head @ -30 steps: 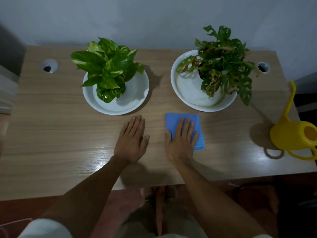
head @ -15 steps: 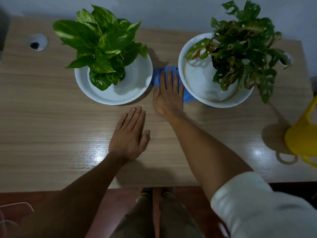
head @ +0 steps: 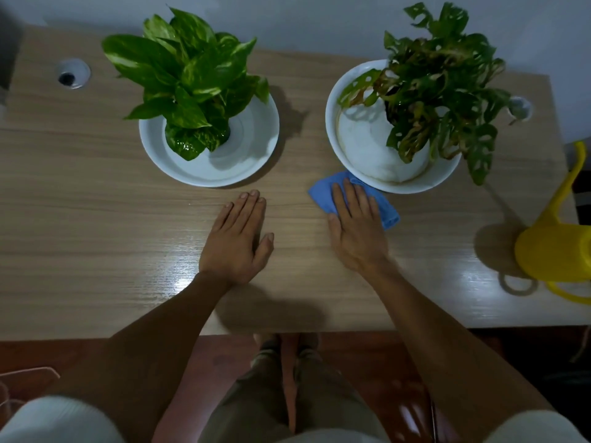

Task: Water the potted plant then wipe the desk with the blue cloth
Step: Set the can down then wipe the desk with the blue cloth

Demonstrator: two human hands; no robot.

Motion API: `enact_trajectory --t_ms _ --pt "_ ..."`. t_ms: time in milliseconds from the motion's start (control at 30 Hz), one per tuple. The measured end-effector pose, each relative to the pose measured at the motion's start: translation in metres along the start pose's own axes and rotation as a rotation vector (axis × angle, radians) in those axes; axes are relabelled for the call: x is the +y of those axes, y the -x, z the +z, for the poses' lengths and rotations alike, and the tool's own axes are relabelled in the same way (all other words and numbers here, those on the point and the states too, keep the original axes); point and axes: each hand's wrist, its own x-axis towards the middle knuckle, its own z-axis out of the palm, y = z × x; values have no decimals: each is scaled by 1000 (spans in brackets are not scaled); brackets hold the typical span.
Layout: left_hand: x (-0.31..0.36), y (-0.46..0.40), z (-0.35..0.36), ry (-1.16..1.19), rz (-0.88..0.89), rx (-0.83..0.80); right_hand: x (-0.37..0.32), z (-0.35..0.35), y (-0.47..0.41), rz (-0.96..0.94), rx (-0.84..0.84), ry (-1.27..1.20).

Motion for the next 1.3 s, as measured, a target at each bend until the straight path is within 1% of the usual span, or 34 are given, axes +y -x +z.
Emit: enact_trajectory --t_ms 133,200,300,433,700,933,1100,1200,1300 --pt "3 1 -1 3 -12 1 -13 -2 8 94 -13 4" --pt "4 2 -2 7 -15 -2 -32 -4 -3 55 -19 -22" --pt "5 2 -4 3 -13 -10 -59 -9 -43 -15 -6 -47" --pt "1 3 -3 6 -9 7 -81 -17 -107 55 13 -77" --pt "0 2 7 25 6 67 -85 -29 -203 123 -21 -117" --pt "-1 0 7 58 -2 88 -80 -30 -247 99 3 -73" --pt "-3 -2 5 55 -8 89 -78 -26 -231 -14 -42 -66" --pt "-2 -2 3 62 -17 70 -77 -16 -186 -79 -34 -44" --pt "0 -1 0 52 -24 53 -87 -5 -123 -53 26 -76"
